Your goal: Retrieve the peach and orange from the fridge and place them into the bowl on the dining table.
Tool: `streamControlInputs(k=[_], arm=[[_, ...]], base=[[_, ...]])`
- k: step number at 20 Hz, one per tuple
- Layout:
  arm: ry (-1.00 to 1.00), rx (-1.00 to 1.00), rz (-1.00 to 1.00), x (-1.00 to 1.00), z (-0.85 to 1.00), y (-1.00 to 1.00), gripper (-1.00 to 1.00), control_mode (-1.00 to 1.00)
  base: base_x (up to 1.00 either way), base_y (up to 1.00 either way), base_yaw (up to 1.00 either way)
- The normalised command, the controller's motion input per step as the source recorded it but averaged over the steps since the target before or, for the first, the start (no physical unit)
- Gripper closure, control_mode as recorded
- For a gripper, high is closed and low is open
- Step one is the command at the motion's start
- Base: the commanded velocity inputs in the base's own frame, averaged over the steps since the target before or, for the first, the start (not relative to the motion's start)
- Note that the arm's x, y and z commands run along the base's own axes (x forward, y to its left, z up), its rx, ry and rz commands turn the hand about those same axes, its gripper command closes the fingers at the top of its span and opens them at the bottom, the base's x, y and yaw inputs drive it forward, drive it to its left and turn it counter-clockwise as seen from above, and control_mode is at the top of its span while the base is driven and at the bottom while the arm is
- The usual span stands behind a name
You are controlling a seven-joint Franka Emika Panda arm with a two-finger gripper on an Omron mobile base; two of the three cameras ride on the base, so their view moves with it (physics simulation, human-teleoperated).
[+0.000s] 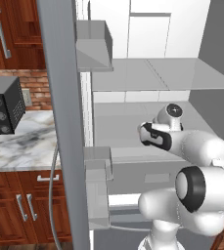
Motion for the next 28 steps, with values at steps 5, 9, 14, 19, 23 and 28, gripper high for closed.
streamControlInputs(k=[5,9,14,19,23,28], arm=[[0.00,0.00,0.00,0.26,-0.07,-0.04,-1.00,-1.00],[0.00,0.00,0.00,0.25,-0.08,-0.05,-1.00,-1.00],[0.00,0.00,0.00,0.24,-0.12,-0.03,-1.00,-1.00],[0.00,0.00,0.00,0.19,-0.18,0.00,-1.00,-1.00],[0.00,0.00,0.00,0.17,-0.19,0.00,-1.00,-1.00],[0.00,0.00,0.00,0.19,-0.18,-0.03,-1.00,-1.00]], base=[[0.00,0.00,0.00],[0.00,0.00,0.00],[0.00,0.00,0.00],[0.00,0.00,0.00],[0.00,0.00,0.00],[0.00,0.00,0.00]])
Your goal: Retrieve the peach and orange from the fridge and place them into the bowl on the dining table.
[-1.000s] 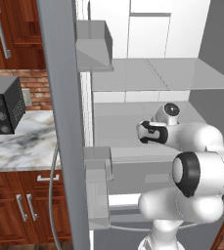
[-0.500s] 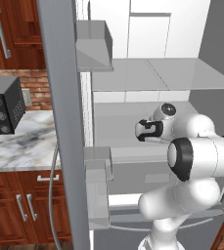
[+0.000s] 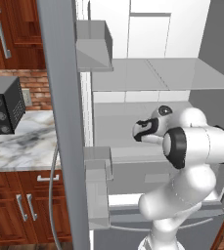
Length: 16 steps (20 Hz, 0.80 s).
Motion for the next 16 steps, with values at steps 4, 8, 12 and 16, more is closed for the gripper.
streamControlInputs(k=[4,8,12,16], arm=[[0.00,0.00,0.00,0.19,-0.17,-0.11,-1.00,-1.00],[0.00,0.00,0.00,0.17,-0.17,-0.12,-1.00,-1.00],[0.00,0.00,0.00,0.11,-0.24,-0.11,-1.00,-1.00],[0.03,0.00,0.00,0.01,-0.31,-0.08,-1.00,-1.00]], base=[[0.00,0.00,0.00],[0.00,0.00,0.00],[0.00,0.00,0.00],[0.00,0.00,0.00]])
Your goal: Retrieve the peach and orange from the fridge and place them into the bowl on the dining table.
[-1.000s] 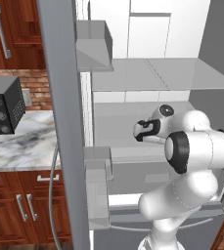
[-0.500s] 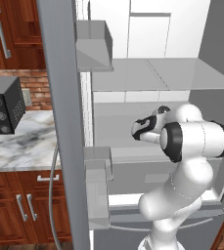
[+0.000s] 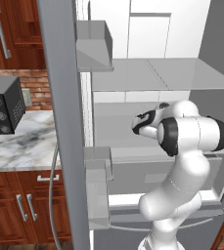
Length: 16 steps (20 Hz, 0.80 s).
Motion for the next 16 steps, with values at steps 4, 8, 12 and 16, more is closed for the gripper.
streamControlInputs(k=[4,8,12,16], arm=[[0.06,0.00,0.00,0.00,-0.45,-0.03,-1.00,-1.00],[0.09,0.00,0.00,0.00,-0.54,0.00,-1.00,-1.00],[0.09,0.00,0.00,-0.01,-0.59,0.00,-1.00,-1.00],[0.05,0.00,0.00,-0.20,-0.65,0.00,-1.00,-1.00]], base=[[0.00,0.00,0.00],[0.00,0.00,0.00],[0.00,0.00,0.00],[0.00,0.00,0.00]])
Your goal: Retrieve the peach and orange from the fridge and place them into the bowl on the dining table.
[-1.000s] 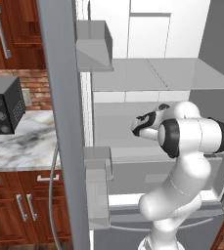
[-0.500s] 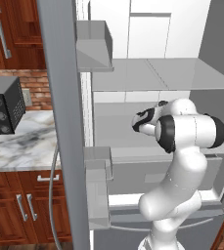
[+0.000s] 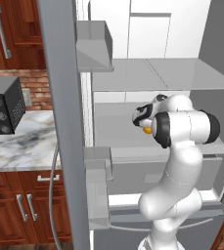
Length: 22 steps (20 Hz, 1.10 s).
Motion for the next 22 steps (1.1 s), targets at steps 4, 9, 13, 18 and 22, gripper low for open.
streamControlInputs(k=[4,9,13,18,22], arm=[[0.00,0.00,0.00,-0.47,-0.67,0.00,-1.00,-1.00],[0.00,0.00,0.00,-0.63,-0.69,0.00,-1.00,-1.00],[0.00,0.00,0.00,-0.56,-0.67,0.00,-1.00,-1.00],[0.02,0.00,0.00,-0.27,-0.70,0.00,-1.00,-1.00],[0.04,0.00,0.00,-0.02,-0.61,0.00,1.00,-1.00]], base=[[0.00,0.00,0.00],[0.00,0.00,0.00],[0.00,0.00,0.00],[0.00,0.00,0.00],[0.00,0.00,0.00]])
